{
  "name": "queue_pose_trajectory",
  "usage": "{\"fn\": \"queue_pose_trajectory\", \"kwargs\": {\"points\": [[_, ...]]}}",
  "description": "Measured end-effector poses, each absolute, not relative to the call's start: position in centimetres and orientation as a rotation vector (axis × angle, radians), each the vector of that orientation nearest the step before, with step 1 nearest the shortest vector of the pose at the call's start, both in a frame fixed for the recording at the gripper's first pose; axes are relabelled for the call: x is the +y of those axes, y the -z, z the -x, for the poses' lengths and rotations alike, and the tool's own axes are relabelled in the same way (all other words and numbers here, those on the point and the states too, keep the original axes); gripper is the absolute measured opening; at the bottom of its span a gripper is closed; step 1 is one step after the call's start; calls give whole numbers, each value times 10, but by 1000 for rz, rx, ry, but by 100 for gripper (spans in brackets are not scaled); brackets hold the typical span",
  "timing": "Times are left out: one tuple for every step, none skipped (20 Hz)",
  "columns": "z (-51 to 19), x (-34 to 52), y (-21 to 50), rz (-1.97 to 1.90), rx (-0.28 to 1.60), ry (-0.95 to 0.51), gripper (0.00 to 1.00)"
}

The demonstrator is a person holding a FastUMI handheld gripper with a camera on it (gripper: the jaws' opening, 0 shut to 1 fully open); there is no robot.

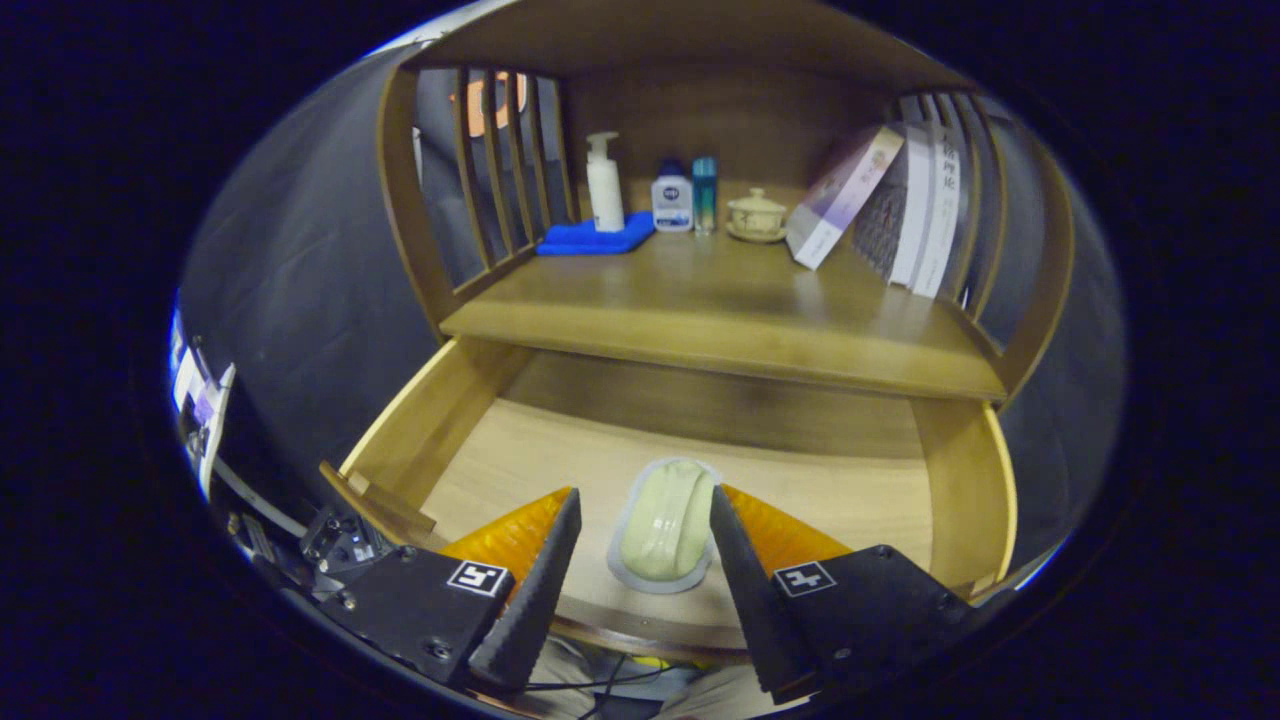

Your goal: Pull open the drawer, take out the items inside it, and place them on the countertop above the cabinet.

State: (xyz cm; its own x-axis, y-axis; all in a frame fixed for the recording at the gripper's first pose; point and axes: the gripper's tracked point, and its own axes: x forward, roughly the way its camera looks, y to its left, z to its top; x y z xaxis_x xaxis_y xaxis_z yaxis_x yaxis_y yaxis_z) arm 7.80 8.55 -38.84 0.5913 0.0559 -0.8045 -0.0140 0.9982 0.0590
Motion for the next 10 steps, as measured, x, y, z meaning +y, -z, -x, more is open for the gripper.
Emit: {"fn": "queue_pose_trajectory", "kwargs": {"points": [[-82, 84, 397, -49, 972, -40, 82], [-86, 80, 404, -48, 998, -27, 77], [-89, 77, 409, -41, 1020, -20, 77], [-91, 76, 414, -44, 1045, -14, 77], [-93, 76, 420, -56, 1066, -12, 76], [-94, 75, 426, -61, 1092, -8, 76], [-94, 73, 431, -55, 1113, 3, 74], [-95, 70, 434, -44, 1127, 11, 74], [-96, 68, 439, -32, 1140, 19, 74], [-97, 66, 442, -31, 1149, 29, 71]]}}
